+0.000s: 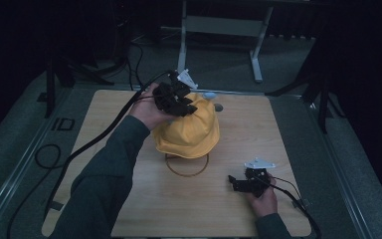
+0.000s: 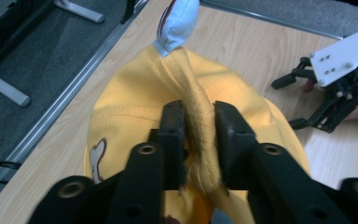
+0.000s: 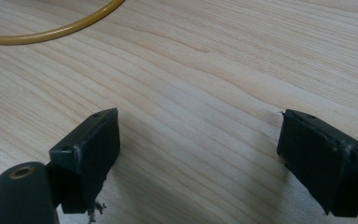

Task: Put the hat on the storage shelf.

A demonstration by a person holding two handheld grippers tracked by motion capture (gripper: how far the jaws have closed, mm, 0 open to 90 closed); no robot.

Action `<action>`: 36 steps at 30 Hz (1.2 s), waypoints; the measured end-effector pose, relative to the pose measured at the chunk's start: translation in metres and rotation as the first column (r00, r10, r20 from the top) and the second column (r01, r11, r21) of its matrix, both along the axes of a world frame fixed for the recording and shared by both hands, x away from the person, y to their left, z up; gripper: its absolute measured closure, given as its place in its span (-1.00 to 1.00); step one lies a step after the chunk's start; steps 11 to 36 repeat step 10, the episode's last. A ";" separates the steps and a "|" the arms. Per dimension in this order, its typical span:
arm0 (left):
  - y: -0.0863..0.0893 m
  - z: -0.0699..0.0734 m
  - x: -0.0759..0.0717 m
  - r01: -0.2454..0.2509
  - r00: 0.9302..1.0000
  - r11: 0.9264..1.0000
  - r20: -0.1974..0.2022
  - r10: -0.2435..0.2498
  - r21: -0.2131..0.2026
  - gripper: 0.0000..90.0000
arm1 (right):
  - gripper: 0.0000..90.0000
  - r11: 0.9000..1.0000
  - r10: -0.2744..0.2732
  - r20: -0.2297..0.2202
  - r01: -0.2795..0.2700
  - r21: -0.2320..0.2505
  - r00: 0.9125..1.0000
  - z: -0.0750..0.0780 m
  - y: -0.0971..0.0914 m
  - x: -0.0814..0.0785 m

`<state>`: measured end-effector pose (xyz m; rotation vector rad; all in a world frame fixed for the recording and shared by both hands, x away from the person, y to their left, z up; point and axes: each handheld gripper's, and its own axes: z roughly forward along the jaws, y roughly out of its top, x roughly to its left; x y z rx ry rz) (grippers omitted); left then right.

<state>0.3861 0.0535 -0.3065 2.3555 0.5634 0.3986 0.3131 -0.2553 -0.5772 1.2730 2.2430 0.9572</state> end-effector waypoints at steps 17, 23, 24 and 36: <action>0.031 0.017 -0.005 -0.072 0.997 0.979 0.009 0.075 -0.189 -0.23 | -0.71 1.000 0.001 0.000 -0.001 0.000 1.000 0.000 0.000 0.000; 0.031 0.017 -0.005 -0.072 0.997 0.979 0.009 0.075 -0.189 -0.23 | -0.71 1.000 0.001 0.000 -0.001 0.000 1.000 0.000 0.000 0.000; 0.031 0.017 -0.005 -0.072 0.997 0.979 0.009 0.075 -0.189 -0.23 | -0.71 1.000 0.001 0.000 -0.001 0.000 1.000 0.000 0.000 0.000; 0.031 0.017 -0.005 -0.072 0.997 0.979 0.009 0.075 -0.189 -0.23 | -0.71 1.000 0.001 0.000 -0.001 0.000 1.000 0.000 0.000 0.000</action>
